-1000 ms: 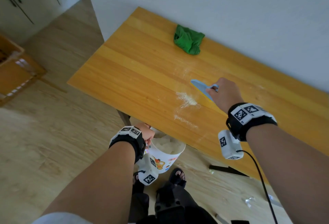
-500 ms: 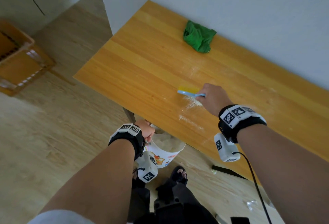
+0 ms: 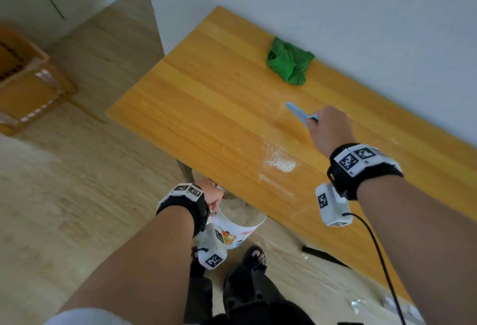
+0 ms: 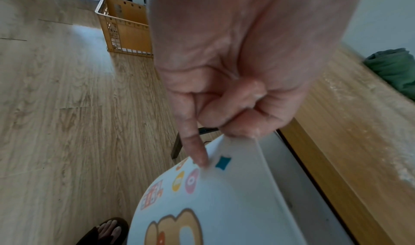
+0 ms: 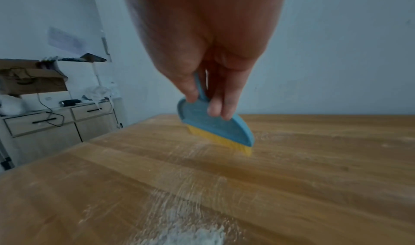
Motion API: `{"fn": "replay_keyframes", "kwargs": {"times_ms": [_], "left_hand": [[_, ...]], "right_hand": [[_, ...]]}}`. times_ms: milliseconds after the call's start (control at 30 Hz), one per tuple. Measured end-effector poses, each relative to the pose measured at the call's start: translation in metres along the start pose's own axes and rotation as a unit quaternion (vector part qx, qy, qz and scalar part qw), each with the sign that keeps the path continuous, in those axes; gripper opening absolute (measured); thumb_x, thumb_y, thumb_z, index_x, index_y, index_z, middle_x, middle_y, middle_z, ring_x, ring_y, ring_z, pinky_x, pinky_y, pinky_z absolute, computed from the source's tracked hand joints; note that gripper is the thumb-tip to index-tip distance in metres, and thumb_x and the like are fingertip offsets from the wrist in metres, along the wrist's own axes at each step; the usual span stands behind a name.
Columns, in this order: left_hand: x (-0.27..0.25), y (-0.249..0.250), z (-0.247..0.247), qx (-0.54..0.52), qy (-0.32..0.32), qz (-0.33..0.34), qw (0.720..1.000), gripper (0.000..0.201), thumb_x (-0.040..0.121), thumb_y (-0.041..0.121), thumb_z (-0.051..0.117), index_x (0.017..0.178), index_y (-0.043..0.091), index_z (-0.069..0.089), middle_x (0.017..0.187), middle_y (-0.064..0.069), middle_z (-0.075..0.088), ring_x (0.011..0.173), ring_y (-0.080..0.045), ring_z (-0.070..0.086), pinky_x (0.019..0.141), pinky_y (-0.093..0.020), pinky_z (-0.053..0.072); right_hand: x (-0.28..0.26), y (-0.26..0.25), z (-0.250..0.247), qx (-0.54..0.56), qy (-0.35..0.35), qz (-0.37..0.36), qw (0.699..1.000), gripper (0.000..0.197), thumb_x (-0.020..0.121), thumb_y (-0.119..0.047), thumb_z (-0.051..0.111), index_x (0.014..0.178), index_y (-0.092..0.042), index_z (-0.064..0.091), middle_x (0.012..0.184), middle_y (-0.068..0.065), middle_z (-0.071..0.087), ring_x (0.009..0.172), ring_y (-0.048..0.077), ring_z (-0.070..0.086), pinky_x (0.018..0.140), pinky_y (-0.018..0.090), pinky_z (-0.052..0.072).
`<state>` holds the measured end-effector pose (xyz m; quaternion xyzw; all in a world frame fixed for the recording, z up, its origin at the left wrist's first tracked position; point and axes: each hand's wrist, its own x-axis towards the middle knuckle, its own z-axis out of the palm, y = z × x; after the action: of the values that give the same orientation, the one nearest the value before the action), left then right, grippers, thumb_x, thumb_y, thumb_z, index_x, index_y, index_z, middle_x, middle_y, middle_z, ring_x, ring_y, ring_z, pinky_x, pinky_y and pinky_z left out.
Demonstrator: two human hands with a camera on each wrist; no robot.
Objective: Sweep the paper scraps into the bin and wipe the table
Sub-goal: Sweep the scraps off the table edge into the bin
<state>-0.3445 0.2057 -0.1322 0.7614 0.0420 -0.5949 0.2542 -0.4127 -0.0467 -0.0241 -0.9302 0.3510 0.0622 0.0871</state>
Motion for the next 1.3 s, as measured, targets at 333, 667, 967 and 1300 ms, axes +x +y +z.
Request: {"fn": "replay_keyframes", "kwargs": {"times_ms": [333, 667, 967, 1300], "left_hand": [[0.003, 0.003, 0.0, -0.017, -0.013, -0.014, 1.0, 0.035, 0.086, -0.001, 0.047, 0.118, -0.006, 0.059, 0.054, -0.012, 0.057, 0.063, -0.027, 0.061, 0.083, -0.044, 0.059], [0.01, 0.002, 0.002, 0.029, 0.007, -0.026, 0.999, 0.027, 0.087, 0.0, 0.05, 0.062, 0.008, 0.053, 0.051, -0.012, 0.054, 0.059, -0.027, 0.054, 0.085, -0.043, 0.058], [0.003, 0.005, 0.004, 0.073, -0.005, -0.001, 0.997, 0.028, 0.088, 0.003, 0.05, 0.061, 0.001, 0.057, 0.043, -0.009, 0.055, 0.056, -0.026, 0.054, 0.081, -0.04, 0.058], [-0.004, 0.001, 0.003, 0.058, -0.023, 0.018, 0.998, 0.063, 0.089, -0.002, 0.045, 0.15, 0.008, 0.031, 0.116, -0.029, 0.062, 0.057, -0.028, 0.052, 0.093, -0.049, 0.054]], "right_hand": [[0.055, 0.002, 0.031, -0.03, -0.037, 0.065, 0.997, 0.036, 0.1, -0.025, 0.046, 0.096, 0.007, 0.063, 0.081, 0.015, 0.052, 0.067, 0.029, 0.049, 0.046, 0.029, 0.031], [0.031, -0.012, 0.028, -0.056, -0.119, -0.127, 0.983, 0.027, 0.096, -0.005, 0.047, 0.093, -0.002, 0.074, 0.072, 0.005, 0.049, 0.055, 0.02, 0.04, 0.048, 0.026, 0.027], [-0.016, -0.02, 0.003, -0.059, -0.259, -0.125, 0.956, 0.02, 0.092, -0.011, 0.058, 0.104, -0.011, 0.075, 0.08, 0.0, 0.068, 0.059, 0.015, 0.054, 0.05, 0.022, 0.042], [-0.03, -0.001, 0.012, -0.025, -0.09, 0.03, 0.995, 0.028, 0.096, -0.014, 0.048, 0.095, -0.002, 0.073, 0.055, 0.006, 0.053, 0.043, 0.018, 0.039, 0.04, 0.024, 0.029]]}}
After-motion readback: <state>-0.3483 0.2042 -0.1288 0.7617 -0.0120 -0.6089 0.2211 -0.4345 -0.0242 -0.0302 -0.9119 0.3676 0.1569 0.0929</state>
